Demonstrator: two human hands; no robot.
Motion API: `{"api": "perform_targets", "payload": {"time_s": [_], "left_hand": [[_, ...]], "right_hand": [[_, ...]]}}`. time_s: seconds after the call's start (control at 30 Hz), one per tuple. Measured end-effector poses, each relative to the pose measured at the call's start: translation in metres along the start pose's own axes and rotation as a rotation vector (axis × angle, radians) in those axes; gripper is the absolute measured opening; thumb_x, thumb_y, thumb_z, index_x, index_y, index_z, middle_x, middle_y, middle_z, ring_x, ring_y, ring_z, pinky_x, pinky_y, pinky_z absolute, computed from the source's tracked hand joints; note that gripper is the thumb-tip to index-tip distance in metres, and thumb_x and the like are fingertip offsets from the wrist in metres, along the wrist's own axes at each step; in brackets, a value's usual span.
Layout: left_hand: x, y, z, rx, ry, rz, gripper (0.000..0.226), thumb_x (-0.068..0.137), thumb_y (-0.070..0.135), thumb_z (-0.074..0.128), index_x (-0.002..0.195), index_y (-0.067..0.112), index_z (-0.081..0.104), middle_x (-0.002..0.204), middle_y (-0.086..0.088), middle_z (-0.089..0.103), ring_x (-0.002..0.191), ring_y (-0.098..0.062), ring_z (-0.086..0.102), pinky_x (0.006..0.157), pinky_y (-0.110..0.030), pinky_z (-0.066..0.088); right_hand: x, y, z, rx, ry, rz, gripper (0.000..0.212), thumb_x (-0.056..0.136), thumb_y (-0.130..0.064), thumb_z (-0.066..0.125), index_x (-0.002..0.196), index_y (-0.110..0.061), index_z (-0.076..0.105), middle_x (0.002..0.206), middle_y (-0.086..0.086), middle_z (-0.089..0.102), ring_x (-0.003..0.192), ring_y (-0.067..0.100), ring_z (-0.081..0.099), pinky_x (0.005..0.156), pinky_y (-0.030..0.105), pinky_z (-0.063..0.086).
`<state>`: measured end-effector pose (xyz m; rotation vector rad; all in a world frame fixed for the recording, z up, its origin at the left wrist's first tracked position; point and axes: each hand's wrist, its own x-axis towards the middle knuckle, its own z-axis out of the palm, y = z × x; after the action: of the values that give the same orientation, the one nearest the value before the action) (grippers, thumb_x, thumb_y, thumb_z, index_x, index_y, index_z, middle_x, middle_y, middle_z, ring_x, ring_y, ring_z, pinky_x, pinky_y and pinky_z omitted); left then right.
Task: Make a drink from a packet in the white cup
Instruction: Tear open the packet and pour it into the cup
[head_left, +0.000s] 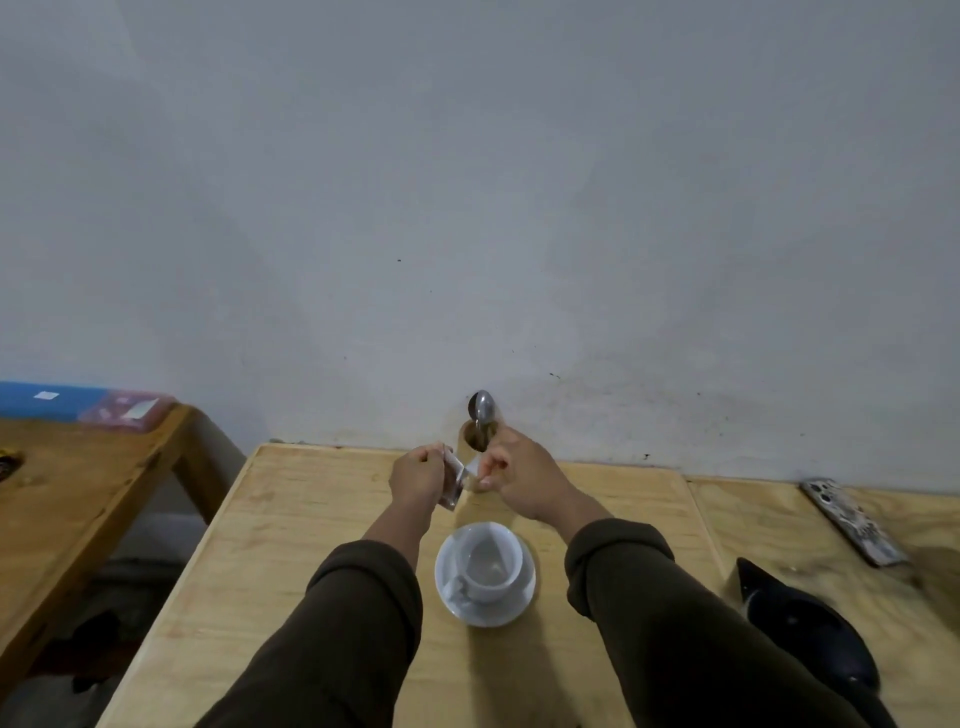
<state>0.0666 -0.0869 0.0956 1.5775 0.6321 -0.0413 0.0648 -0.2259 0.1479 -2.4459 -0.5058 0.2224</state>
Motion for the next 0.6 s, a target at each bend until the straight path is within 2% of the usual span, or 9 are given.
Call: {"api": "perform_targets", "payload": {"time_s": [0.1, 0.17, 0.23, 0.3, 0.33, 0.37, 0.43, 0.5, 0.6], "left_hand": [[-0.005, -0.006, 0.004, 0.044, -0.058, -0.047, 0.026, 0.092, 0.025, 0.049, 0.089, 0.008, 0.069, 0.089, -0.016, 0.066, 0.086, -0.031, 0.062, 0.089, -0.046, 0.056], [-0.003, -0.014, 0.006, 0.088, -0.062, -0.066, 0.031, 0.090, 0.028, 0.054, 0.100, 0.003, 0.070, 0.095, -0.017, 0.067, 0.090, -0.033, 0.064, 0.089, -0.045, 0.056], [-0.002, -0.022, 0.008, 0.147, -0.091, -0.100, 0.027, 0.088, 0.028, 0.057, 0.088, 0.005, 0.071, 0.085, -0.020, 0.070, 0.076, -0.034, 0.068, 0.086, -0.047, 0.058], [-0.006, -0.027, 0.008, 0.216, -0.105, -0.110, 0.028, 0.090, 0.023, 0.057, 0.067, 0.011, 0.066, 0.059, -0.013, 0.066, 0.046, -0.024, 0.063, 0.081, -0.046, 0.060], [-0.008, -0.029, 0.009, 0.241, -0.111, -0.122, 0.031, 0.090, 0.022, 0.057, 0.061, 0.013, 0.063, 0.049, -0.009, 0.063, 0.038, -0.021, 0.060, 0.079, -0.044, 0.061], [-0.009, -0.031, 0.010, 0.265, -0.121, -0.136, 0.032, 0.091, 0.021, 0.057, 0.060, 0.013, 0.062, 0.046, -0.008, 0.062, 0.039, -0.022, 0.062, 0.079, -0.043, 0.061], [-0.007, -0.043, 0.013, 0.329, -0.144, -0.146, 0.029, 0.090, 0.022, 0.058, 0.065, 0.010, 0.064, 0.063, -0.015, 0.067, 0.066, -0.031, 0.070, 0.085, -0.044, 0.059], [-0.004, -0.051, 0.017, 0.402, -0.162, -0.186, 0.024, 0.090, 0.023, 0.059, 0.082, 0.003, 0.070, 0.090, -0.021, 0.073, 0.091, -0.035, 0.070, 0.091, -0.043, 0.057], [-0.001, -0.060, 0.021, 0.529, -0.153, -0.222, 0.031, 0.086, 0.023, 0.062, 0.103, -0.003, 0.068, 0.108, -0.019, 0.072, 0.104, -0.031, 0.068, 0.095, -0.038, 0.055]], "right_hand": [[-0.006, 0.005, 0.001, -0.062, 0.031, -0.017, 0.014, 0.083, -0.007, 0.063, 0.074, -0.016, 0.057, 0.107, -0.002, 0.053, 0.098, 0.014, 0.052, 0.091, 0.027, 0.042], [-0.009, 0.011, 0.005, -0.093, 0.034, -0.026, 0.009, 0.084, -0.007, 0.057, 0.080, -0.014, 0.060, 0.101, 0.000, 0.057, 0.091, 0.017, 0.055, 0.086, 0.033, 0.049], [-0.014, 0.017, 0.012, -0.087, -0.003, 0.022, 0.010, 0.087, -0.009, 0.053, 0.087, -0.014, 0.062, 0.091, -0.001, 0.058, 0.081, 0.015, 0.054, 0.076, 0.029, 0.050], [-0.019, 0.022, 0.021, -0.056, -0.035, 0.070, 0.010, 0.088, -0.010, 0.052, 0.085, -0.018, 0.059, 0.086, 0.001, 0.059, 0.075, 0.014, 0.052, 0.066, 0.020, 0.044], [-0.022, 0.025, 0.025, -0.054, -0.045, 0.081, 0.011, 0.086, -0.010, 0.053, 0.083, -0.020, 0.056, 0.084, 0.002, 0.059, 0.073, 0.015, 0.052, 0.064, 0.019, 0.042], [-0.024, 0.029, 0.030, -0.046, -0.059, 0.097, 0.014, 0.084, -0.008, 0.053, 0.082, -0.022, 0.053, 0.083, 0.003, 0.059, 0.073, 0.016, 0.052, 0.064, 0.021, 0.042], [-0.029, 0.034, 0.040, -0.006, -0.107, 0.137, 0.021, 0.079, -0.006, 0.056, 0.084, -0.025, 0.051, 0.082, 0.002, 0.059, 0.074, 0.018, 0.055, 0.068, 0.026, 0.047], [-0.034, 0.037, 0.049, -0.002, -0.145, 0.156, 0.025, 0.076, -0.007, 0.060, 0.090, -0.026, 0.053, 0.085, 0.000, 0.058, 0.077, 0.018, 0.055, 0.071, 0.029, 0.049], [-0.040, 0.041, 0.057, -0.017, -0.150, 0.153, 0.028, 0.074, -0.013, 0.066, 0.099, -0.019, 0.057, 0.088, -0.002, 0.052, 0.079, 0.016, 0.050, 0.072, 0.030, 0.047]]}}
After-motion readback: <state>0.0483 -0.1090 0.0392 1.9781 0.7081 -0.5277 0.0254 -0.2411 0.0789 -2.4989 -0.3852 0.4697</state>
